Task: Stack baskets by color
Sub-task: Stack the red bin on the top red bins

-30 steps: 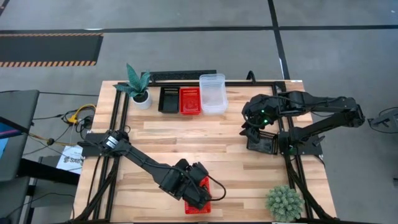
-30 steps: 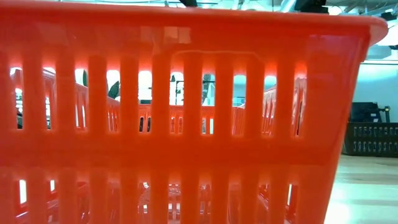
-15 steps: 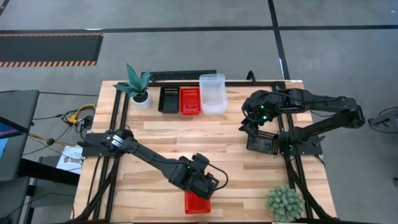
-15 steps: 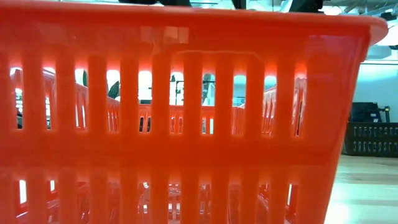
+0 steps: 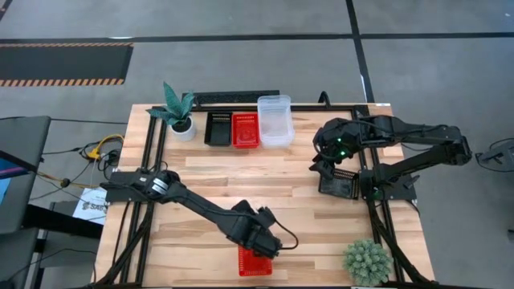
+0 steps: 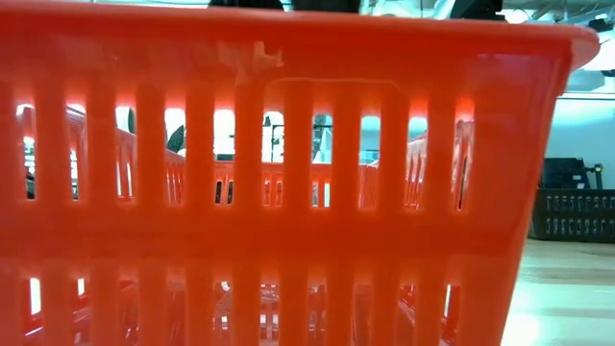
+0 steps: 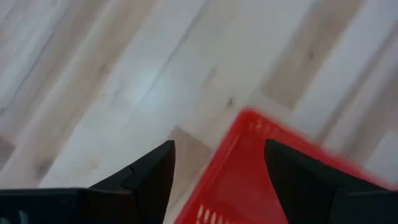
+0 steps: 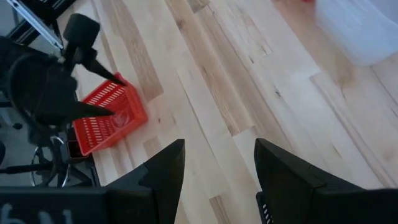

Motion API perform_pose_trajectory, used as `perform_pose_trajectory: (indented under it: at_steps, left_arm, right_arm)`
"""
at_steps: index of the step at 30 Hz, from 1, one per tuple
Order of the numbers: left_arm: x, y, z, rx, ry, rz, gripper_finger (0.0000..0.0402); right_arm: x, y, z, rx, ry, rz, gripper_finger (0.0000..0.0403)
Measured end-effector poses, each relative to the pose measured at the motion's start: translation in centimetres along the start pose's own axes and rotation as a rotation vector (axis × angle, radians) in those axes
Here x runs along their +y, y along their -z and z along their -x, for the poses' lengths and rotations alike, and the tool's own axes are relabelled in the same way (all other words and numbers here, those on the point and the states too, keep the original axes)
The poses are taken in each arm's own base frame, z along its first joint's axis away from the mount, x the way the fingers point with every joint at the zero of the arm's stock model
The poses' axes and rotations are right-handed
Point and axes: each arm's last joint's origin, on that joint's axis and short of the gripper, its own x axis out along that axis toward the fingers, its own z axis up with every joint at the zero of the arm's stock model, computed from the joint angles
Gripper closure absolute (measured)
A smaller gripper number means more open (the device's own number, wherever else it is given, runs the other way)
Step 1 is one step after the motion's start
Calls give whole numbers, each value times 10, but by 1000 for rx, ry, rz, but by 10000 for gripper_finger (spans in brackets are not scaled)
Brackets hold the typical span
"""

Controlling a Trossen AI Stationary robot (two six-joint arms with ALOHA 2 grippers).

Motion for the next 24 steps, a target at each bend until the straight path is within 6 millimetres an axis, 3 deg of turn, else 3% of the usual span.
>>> perform_pose_trajectory:
  at_steps: [4, 13, 18, 24]
  left_arm:
    - [3, 0, 17, 75, 84, -34, 167]
    - [15, 21, 85, 109, 167, 163, 167]
    - [22, 26, 111, 74, 221, 298, 167]
    - [18, 30, 114, 32, 218, 516, 167]
  right_arm:
    - [0, 0, 0, -1, 0, -7, 188]
    - [-1, -1, 0, -2, -1, -12, 188]
    - [-2, 0, -1, 29, -29, -23, 188]
    - [-4, 5, 0, 89, -6, -39, 188]
